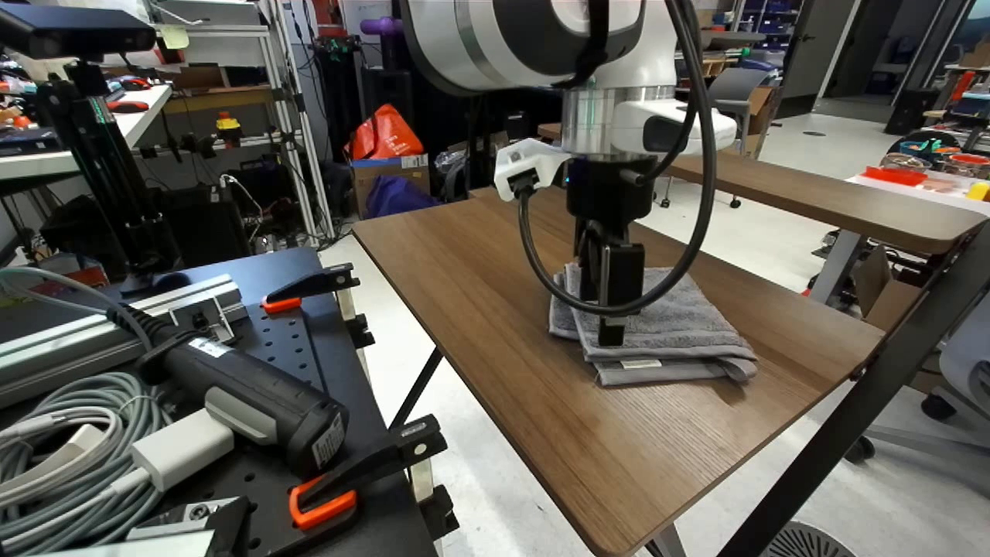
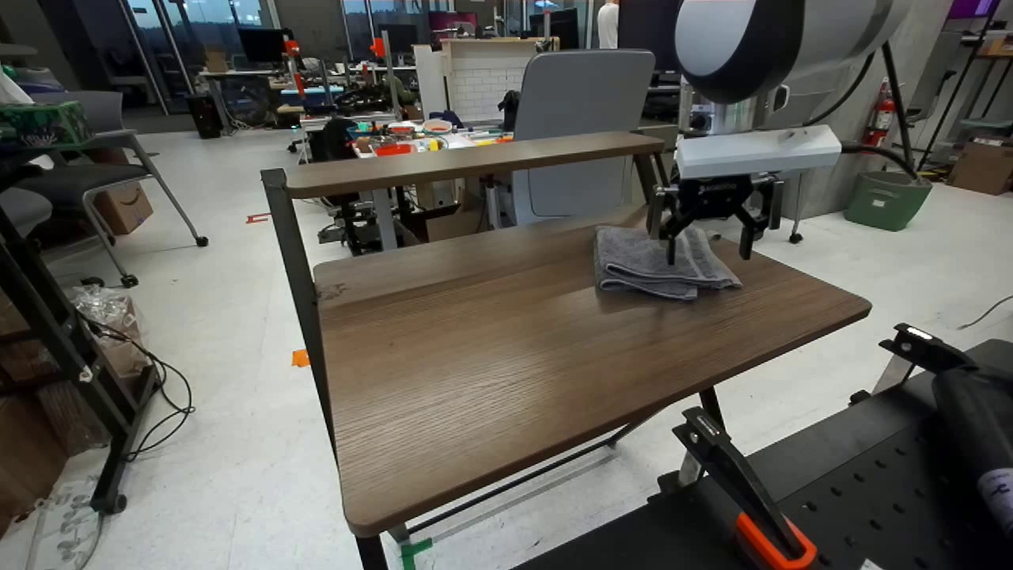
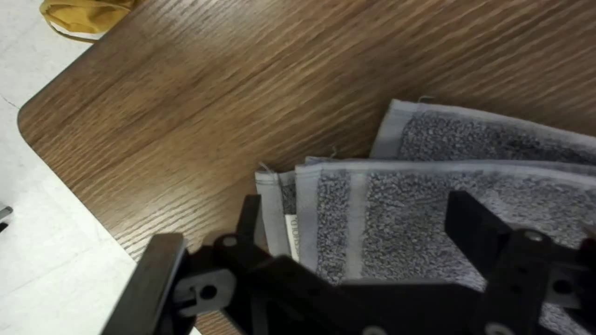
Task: Move the towel to the left
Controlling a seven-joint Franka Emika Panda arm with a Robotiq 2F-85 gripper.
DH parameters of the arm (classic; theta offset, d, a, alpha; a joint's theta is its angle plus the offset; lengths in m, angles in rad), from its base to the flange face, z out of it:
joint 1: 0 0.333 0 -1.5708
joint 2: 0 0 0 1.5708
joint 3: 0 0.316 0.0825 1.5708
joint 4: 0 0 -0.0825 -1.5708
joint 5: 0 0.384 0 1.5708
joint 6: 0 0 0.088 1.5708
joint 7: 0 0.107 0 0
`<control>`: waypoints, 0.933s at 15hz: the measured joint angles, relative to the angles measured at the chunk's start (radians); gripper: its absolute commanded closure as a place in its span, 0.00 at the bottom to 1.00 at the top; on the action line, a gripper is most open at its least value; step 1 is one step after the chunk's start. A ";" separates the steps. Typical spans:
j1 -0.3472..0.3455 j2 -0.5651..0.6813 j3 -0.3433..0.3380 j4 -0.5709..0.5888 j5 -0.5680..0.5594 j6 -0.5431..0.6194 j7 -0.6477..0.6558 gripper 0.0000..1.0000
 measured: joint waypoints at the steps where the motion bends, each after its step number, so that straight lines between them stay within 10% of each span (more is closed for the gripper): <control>1: 0.004 0.012 0.000 0.007 0.002 0.001 0.000 0.00; 14: 0.110 0.063 -0.005 -0.001 0.010 0.001 -0.012 0.00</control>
